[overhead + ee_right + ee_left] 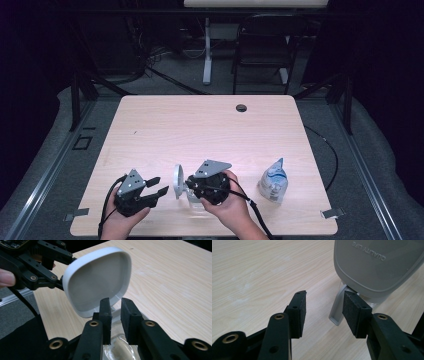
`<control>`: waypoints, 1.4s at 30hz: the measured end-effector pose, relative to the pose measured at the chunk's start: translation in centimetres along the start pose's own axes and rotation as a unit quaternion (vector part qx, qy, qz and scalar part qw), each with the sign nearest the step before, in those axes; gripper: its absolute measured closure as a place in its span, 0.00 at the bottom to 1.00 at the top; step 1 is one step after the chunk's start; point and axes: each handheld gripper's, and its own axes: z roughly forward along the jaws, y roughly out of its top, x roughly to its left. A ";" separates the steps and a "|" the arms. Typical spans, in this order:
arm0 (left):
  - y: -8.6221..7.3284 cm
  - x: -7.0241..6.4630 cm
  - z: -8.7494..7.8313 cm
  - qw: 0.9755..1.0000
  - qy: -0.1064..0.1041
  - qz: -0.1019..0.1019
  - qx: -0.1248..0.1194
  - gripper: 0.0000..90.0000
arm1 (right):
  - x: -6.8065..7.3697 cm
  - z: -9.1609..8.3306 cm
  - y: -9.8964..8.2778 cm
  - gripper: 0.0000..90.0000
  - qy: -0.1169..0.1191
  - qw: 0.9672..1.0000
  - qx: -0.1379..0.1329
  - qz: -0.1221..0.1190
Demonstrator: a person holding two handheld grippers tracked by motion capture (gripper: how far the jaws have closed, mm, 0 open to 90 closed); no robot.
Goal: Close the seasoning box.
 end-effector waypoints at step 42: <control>-0.4 0.4 0.0 1.000 0.005 -0.016 -0.003 0.58 | -3.5 -6.3 -7.4 0.59 -0.062 0.997 -0.018 0.036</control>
